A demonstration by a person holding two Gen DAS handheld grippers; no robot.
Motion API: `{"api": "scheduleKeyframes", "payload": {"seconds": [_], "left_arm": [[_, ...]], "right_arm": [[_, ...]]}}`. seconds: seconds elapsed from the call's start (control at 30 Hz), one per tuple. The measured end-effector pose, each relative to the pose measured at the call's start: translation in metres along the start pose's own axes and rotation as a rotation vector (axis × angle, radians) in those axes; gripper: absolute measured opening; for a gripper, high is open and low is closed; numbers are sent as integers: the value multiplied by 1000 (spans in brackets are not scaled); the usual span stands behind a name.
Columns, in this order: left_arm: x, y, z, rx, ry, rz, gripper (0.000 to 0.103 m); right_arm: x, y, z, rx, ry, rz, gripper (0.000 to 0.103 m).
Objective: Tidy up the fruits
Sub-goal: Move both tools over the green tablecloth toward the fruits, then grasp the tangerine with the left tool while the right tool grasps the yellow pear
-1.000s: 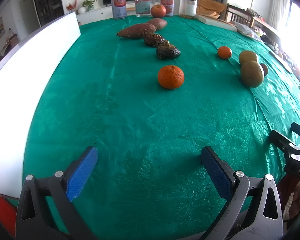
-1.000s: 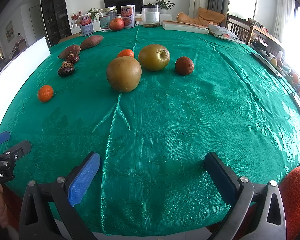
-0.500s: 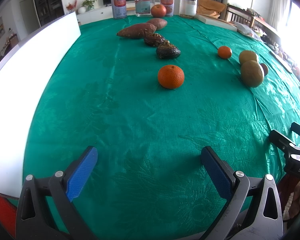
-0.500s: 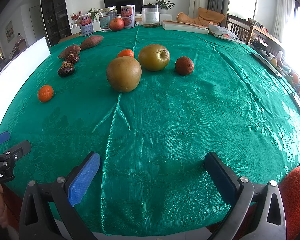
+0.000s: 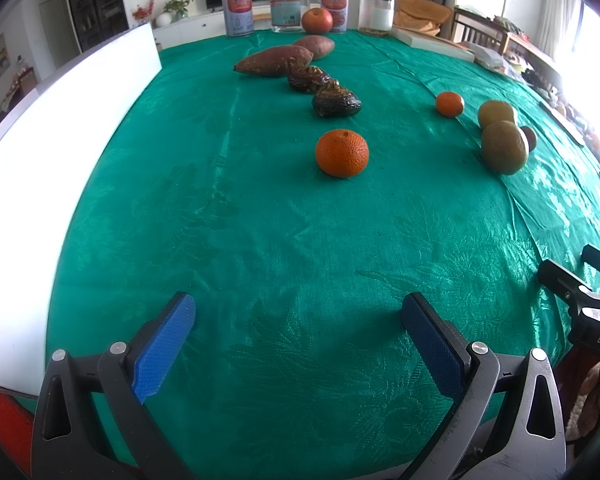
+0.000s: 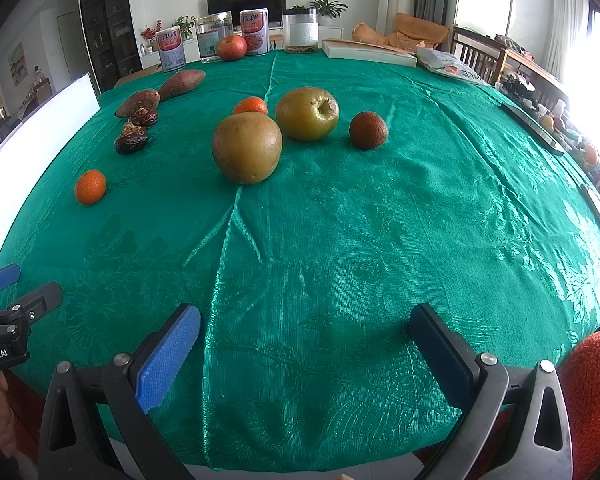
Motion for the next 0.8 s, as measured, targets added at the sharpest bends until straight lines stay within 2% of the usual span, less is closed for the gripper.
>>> {"api": "scheduleKeyframes", "payload": {"seconds": [0.27, 0.37, 0.47, 0.57, 0.63, 0.67, 0.7, 0.77, 0.8], "left_arm": [[5, 0, 3, 11, -20, -24, 103], [-15, -1, 1, 67, -48, -6, 102], [-45, 3, -5, 132, -73, -32, 102], [-70, -1, -19, 87, -121, -55, 101], [-79, -4, -26, 44, -151, -66, 85], [-82, -7, -28, 32, -163, -58, 63], [-84, -9, -28, 34, -168, -44, 46], [-85, -13, -24, 68, -156, -28, 34], [-83, -11, -20, 75, -142, -32, 34]], "right_arm": [[1, 1, 0, 3, -4, -8, 103], [1, 1, 0, 3, -4, -9, 103], [1, 1, 0, -4, 0, -3, 103], [-3, 6, -13, -56, -25, 5, 103], [-13, 16, -39, -111, -96, -33, 103], [-22, 22, -53, -112, -116, -63, 103], [-33, 25, -67, -90, -117, -87, 103], [-56, 24, -87, -40, -68, -73, 103], [-66, 22, -93, -43, -29, -56, 100]]}}
Point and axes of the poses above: each gripper's, at about its wrist camera, not at the fingertips, and y roughly against the way its jaws point, z to its left, x to its underside, the point moved 2 cm from there along -y, roughly the way its jaws point, and after that the axes turned 13 degrees about z, right-handed, at the moved point
